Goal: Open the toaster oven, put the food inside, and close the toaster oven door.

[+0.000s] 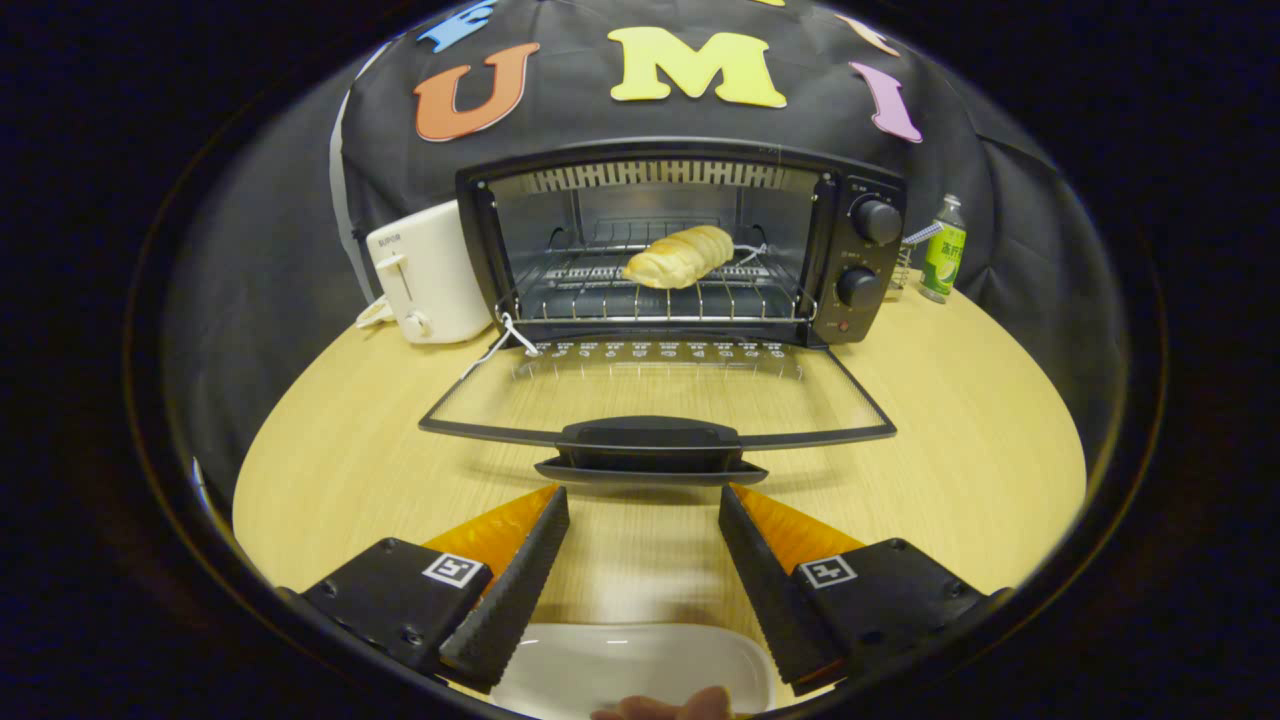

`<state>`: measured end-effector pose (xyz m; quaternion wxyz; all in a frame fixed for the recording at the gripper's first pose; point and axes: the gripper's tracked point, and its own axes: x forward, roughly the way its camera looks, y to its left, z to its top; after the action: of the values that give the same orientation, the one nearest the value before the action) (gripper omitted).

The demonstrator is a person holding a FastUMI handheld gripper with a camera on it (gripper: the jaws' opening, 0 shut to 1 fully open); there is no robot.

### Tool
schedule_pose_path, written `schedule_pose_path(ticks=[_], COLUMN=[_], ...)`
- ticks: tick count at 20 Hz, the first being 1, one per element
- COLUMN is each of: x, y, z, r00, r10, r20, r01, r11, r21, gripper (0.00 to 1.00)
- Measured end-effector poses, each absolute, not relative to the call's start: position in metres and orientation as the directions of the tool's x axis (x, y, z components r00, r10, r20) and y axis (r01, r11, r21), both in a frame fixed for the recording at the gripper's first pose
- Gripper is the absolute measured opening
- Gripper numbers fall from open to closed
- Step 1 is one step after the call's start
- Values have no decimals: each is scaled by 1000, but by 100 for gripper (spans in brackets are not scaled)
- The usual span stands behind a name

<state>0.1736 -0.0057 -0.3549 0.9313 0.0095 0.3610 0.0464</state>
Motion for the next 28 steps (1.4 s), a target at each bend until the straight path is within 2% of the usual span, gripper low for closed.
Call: schedule_pose_path(ticks=[15, 22, 28], x=[231, 207, 161], y=[-10, -15, -28], z=[-234, -181, -107], r00=[924, 960, 986], r10=[73, 64, 36], r20=[-375, -274, -163], r01=[-62, -61, -34], r11=[997, 998, 999], r21=[43, 21, 13], gripper=[100, 100, 100])
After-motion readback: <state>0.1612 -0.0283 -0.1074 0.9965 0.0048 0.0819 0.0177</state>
